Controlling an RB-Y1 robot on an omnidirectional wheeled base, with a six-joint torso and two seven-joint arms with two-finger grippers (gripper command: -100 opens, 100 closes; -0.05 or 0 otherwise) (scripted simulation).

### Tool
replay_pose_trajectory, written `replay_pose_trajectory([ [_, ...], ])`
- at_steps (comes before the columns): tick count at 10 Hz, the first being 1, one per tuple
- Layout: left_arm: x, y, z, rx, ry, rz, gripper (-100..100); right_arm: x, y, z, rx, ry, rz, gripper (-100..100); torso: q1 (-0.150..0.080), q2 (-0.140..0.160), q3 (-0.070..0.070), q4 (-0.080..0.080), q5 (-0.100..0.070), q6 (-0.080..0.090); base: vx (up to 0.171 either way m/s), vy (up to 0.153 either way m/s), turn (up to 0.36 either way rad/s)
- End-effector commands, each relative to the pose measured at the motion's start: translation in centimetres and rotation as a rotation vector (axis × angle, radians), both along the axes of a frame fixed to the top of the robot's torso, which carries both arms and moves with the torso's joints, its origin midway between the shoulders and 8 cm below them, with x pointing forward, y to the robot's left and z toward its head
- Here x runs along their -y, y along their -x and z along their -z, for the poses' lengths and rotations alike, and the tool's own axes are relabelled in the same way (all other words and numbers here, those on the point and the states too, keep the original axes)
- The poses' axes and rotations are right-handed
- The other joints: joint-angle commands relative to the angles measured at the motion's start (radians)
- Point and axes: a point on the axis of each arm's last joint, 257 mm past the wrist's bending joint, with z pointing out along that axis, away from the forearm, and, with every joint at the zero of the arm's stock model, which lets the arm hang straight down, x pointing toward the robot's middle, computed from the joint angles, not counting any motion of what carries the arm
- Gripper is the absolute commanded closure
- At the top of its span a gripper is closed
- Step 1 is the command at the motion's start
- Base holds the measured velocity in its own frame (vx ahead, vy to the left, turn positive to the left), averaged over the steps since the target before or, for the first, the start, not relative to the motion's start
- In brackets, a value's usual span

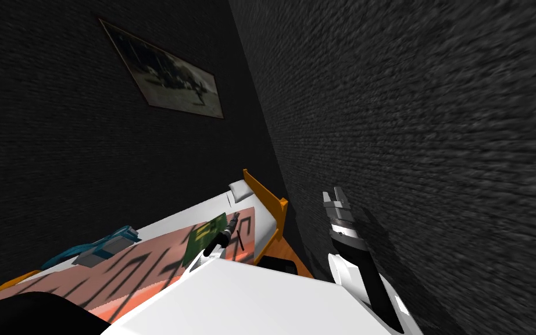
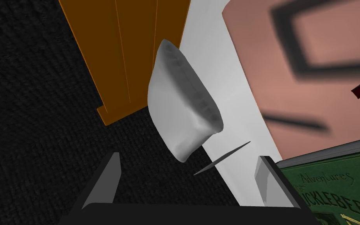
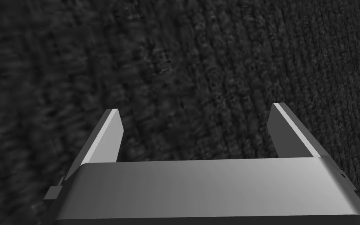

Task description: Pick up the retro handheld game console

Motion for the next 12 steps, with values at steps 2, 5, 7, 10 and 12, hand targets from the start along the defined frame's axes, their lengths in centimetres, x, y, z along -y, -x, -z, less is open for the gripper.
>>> replay_pose_trajectory([
  [2, 0.0, 2.1, 3.8, -0.123, -0.008, 0.009, -100, 0.0, 0.0, 0.0, 0.000, 0.000, 0.000, 0, -0.001, 0.000, 0.000, 0.000, 0.000, 0.000, 0.049, 0.043, -0.086],
  [5, 0.2, 3.8, 6.3, -0.204, -0.011, 0.017, -100, 0.0, 0.0, 0.0, 0.000, 0.000, 0.000, 0, -0.002, 0.002, 0.001, 0.000, 0.000, 0.000, 0.027, 0.029, -0.050],
  [7, 0.4, 5.5, 8.5, -0.282, -0.014, 0.027, -100, 0.0, 0.0, 0.0, 0.000, 0.000, 0.000, 0, 0.000, 0.000, 0.000, 0.000, 0.000, 0.000, 0.067, 0.054, -0.131],
  [10, 1.1, 9.0, 12.3, -0.428, -0.019, 0.054, -100, 0.0, 0.0, 0.0, 0.000, 0.000, 0.000, 0, -0.002, 0.000, 0.000, 0.000, 0.000, 0.000, 0.052, 0.033, -0.081],
  [12, 1.4, 11.1, 14.1, -0.503, -0.020, 0.069, -100, 0.0, 0.0, 0.0, 0.000, 0.000, 0.000, 0, -0.002, 0.001, 0.000, 0.000, 0.000, 0.000, 0.044, 0.031, -0.096],
])
